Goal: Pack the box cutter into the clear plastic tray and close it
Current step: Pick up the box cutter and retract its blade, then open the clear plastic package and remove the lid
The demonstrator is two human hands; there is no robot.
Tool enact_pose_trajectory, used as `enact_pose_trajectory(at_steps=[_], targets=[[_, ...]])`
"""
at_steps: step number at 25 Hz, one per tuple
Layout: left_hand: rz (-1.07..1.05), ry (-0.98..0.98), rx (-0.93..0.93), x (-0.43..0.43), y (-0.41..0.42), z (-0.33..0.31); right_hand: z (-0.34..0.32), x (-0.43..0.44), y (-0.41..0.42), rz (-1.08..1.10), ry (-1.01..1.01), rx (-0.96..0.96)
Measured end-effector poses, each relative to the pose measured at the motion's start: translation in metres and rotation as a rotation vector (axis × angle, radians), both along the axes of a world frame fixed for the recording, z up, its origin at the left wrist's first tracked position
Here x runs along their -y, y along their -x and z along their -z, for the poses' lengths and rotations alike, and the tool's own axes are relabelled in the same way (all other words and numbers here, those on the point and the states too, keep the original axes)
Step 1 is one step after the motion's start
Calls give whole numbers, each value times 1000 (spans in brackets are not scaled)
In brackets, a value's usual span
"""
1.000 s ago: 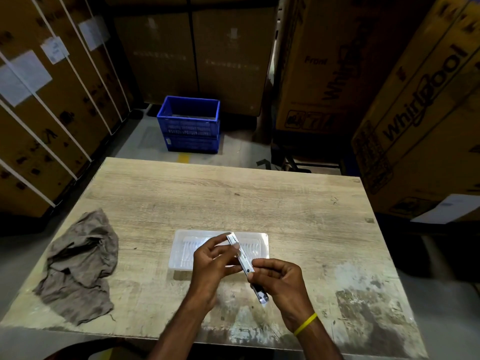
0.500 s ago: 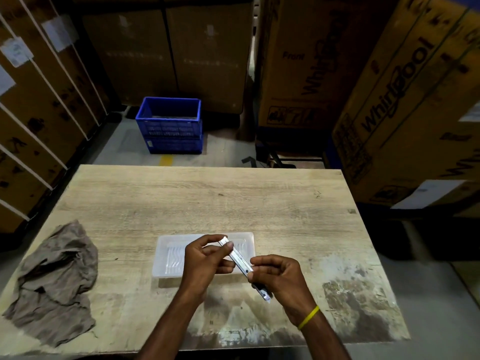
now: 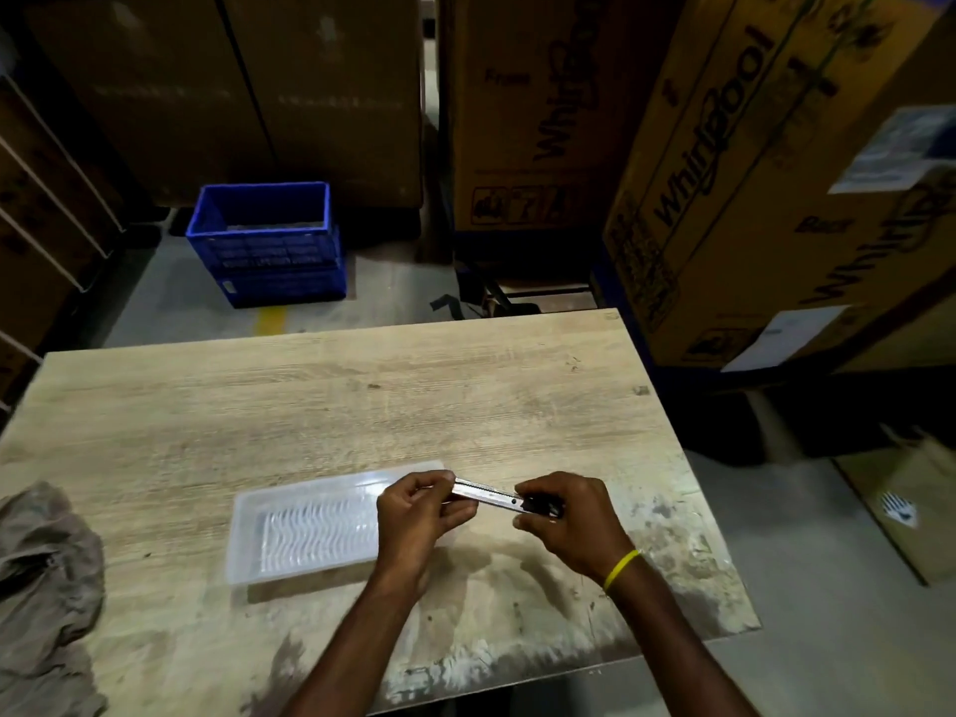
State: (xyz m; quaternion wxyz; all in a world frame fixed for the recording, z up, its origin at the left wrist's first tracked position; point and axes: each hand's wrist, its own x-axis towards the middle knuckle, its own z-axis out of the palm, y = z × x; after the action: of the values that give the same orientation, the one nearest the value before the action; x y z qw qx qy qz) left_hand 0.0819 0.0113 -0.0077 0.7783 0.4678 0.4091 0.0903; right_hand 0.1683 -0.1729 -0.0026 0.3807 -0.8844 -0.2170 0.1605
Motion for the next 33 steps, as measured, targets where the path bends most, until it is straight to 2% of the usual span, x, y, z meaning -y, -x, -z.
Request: enact_pose_trajectory(at_steps=[3, 11, 17, 25, 28, 30, 32, 33], targets=[[14, 25, -58, 9, -10, 13, 20, 5, -25, -67, 67, 92], [73, -164, -218, -9, 18, 28, 75, 13, -73, -149, 236, 28], [3, -203, -218, -27, 54, 24, 95, -5, -75, -136, 337, -34], [-185, -302, -228, -73, 90, 22, 84, -17, -72, -145, 446, -27], [-263, -509, -318, -103, 103, 22, 73, -37, -52, -106, 285, -27], [-184, -715, -400, -116, 105, 17, 65, -58, -35, -128, 174, -37], [-62, -944, -491, -135, 102, 19, 56, -86, -22, -77, 116, -124], [-2, -996, -546, -147, 100, 23, 53, -100, -18, -38, 117, -172]])
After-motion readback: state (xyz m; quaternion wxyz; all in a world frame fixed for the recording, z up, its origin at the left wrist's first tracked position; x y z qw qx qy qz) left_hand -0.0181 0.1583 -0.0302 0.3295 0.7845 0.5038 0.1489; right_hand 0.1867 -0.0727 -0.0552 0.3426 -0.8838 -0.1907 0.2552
